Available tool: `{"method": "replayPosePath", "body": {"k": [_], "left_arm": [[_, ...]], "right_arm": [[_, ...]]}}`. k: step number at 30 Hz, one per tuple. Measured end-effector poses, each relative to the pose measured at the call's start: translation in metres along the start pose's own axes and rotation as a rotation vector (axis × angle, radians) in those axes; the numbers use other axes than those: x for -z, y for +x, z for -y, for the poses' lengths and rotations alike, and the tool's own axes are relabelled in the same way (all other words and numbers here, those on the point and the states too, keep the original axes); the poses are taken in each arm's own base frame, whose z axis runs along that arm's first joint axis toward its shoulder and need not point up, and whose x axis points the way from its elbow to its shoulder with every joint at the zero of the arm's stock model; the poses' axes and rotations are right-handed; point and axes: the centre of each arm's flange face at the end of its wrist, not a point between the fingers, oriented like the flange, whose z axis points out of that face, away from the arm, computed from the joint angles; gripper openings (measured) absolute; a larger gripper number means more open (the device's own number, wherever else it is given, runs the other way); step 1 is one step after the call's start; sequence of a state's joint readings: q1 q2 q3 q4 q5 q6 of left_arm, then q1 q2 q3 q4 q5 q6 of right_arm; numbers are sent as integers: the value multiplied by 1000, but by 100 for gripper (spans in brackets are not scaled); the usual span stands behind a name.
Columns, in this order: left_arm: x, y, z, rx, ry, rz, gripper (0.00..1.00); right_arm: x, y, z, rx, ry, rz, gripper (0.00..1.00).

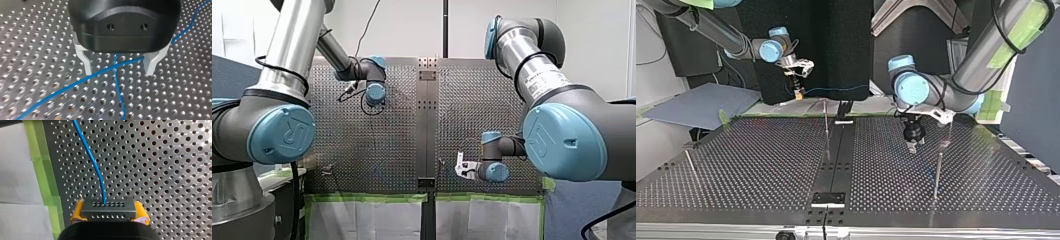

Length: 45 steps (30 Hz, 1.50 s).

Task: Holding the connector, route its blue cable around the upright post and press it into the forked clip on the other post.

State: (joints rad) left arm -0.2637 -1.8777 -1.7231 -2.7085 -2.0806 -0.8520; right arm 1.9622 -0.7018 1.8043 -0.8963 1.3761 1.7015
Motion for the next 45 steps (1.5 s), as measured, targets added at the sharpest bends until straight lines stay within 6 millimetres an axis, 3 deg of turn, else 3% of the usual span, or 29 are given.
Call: {"method": "replayPosePath", "body": {"k": [9, 28, 45], "left_arm": [[-5, 26, 30, -25, 31, -55, 100], [-14, 47, 21, -57, -33, -140, 100], [-31, 87, 52, -69, -55, -205, 100]], "right_arm": [[0, -1, 3, 1, 5, 3, 0], [0, -1, 6, 3, 11, -1, 0], [0, -1, 6, 1, 11, -1, 0]]}}
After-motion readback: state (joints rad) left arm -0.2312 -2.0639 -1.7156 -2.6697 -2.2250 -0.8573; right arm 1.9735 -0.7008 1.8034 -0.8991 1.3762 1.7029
